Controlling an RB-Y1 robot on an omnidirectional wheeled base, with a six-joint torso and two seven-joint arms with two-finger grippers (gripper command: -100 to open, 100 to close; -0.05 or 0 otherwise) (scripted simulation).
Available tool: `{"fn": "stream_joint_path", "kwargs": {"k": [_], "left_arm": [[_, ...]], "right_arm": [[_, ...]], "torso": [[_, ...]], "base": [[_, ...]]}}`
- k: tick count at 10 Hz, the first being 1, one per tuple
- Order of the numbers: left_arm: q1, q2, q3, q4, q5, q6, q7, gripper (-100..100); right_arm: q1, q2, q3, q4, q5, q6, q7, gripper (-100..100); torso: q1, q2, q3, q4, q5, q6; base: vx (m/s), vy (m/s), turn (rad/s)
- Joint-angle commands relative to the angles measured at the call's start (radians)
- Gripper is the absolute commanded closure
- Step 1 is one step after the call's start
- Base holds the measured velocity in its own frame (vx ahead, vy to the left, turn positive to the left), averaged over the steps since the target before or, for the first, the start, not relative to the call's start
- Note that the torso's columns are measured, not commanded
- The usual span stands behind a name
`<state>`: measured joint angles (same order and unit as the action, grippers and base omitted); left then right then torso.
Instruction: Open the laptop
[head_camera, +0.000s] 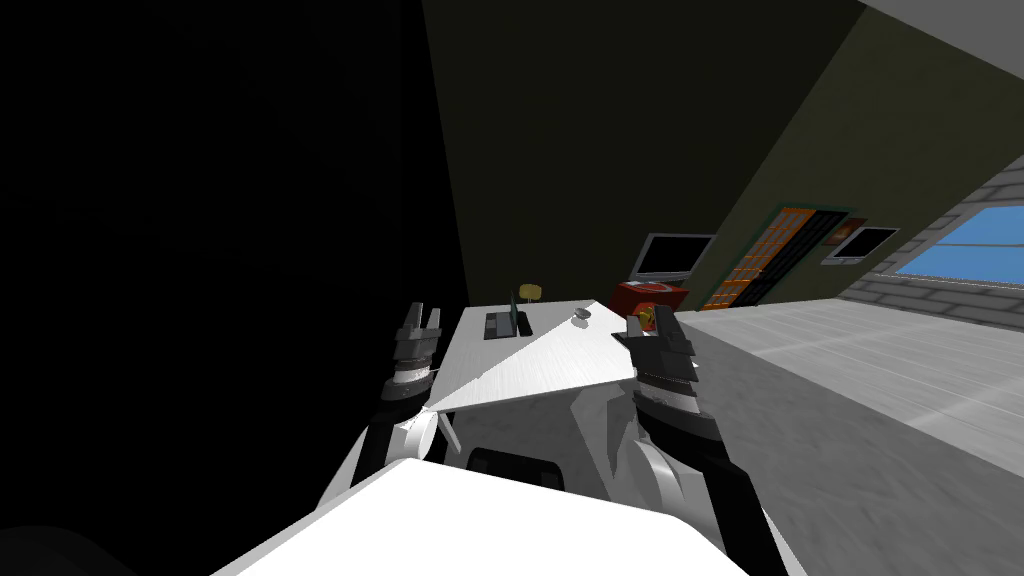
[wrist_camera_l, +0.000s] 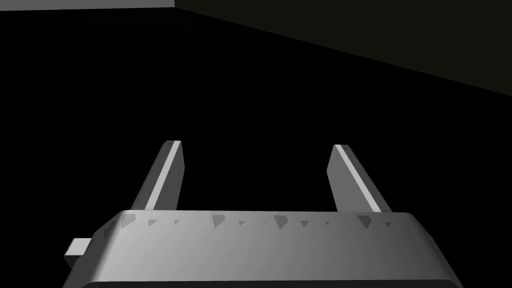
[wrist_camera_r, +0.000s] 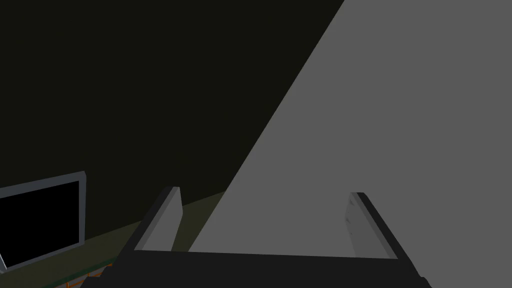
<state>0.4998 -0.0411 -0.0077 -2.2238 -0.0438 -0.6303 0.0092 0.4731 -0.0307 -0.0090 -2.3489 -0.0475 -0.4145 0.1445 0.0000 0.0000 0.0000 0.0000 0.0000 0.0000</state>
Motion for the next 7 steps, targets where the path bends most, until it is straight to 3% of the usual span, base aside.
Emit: {"fn": "stream_joint_path", "kwargs": {"k": [1, 7], "left_arm": [[0.000, 0.000, 0.000, 0.000, 0.000, 0.000, 0.000, 0], [0.000, 0.000, 0.000, 0.000, 0.000, 0.000, 0.000, 0]], "right_arm": [[0.000, 0.000, 0.000, 0.000, 0.000, 0.000, 0.000, 0], [0.000, 0.000, 0.000, 0.000, 0.000, 0.000, 0.000, 0]], "torso": [[0.000, 0.040, -0.082, 0.041, 0.000, 0.000], [0.000, 0.470, -0.939, 0.470, 0.000, 0.000]], "base": [[0.000, 0.000, 0.000], [0.000, 0.000, 0.000]]}}
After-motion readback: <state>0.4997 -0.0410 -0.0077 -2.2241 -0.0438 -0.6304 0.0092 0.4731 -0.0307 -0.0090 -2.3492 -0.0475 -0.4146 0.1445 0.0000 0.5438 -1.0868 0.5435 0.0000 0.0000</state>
